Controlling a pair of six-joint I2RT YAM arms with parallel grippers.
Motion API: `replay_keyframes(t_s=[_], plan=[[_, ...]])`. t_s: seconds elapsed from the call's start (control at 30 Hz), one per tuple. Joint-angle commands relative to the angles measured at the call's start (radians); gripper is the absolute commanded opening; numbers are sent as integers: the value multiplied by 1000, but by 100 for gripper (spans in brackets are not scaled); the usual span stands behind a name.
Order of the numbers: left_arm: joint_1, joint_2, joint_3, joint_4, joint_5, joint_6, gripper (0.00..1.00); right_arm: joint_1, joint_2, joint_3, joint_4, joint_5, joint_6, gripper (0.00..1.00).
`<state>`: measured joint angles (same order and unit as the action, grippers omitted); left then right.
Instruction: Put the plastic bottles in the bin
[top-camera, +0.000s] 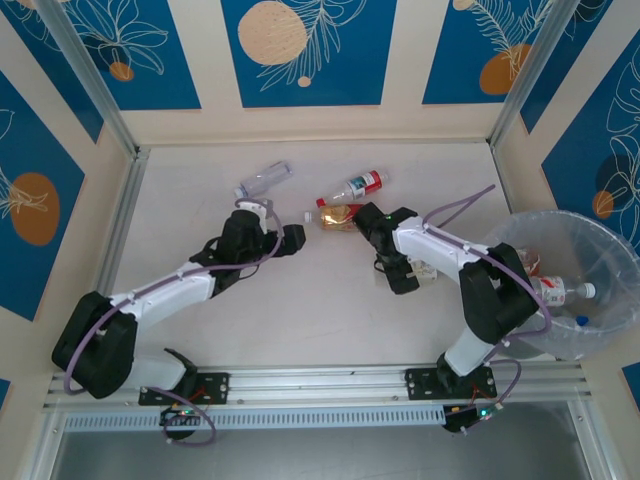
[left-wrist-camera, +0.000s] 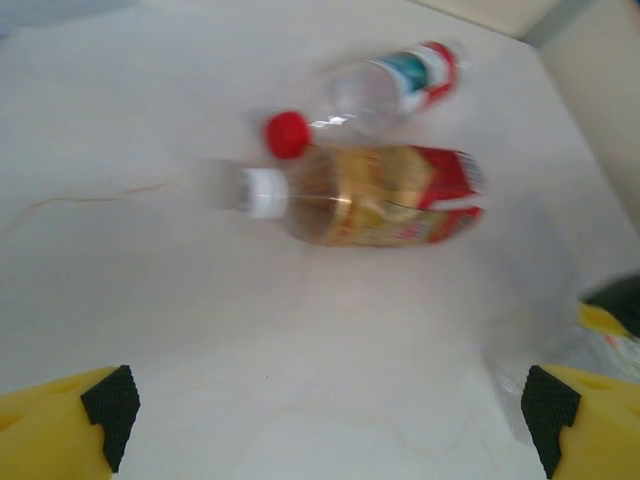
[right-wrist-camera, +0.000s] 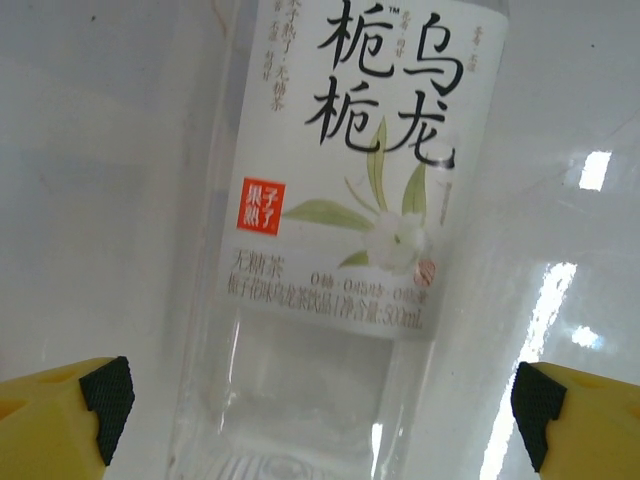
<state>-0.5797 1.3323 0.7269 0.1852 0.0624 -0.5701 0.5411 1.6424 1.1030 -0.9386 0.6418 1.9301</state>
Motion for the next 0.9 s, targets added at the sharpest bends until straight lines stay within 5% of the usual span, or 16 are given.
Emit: replay_keyframes(t_s=[0.0,0.87], plan=[[9,-49,-3,47,189,124,99,-28,15,-18,28,-14,21,99],[9,-14,31,-16,124,112,99,-144,51,-203,309,-138,21,80]])
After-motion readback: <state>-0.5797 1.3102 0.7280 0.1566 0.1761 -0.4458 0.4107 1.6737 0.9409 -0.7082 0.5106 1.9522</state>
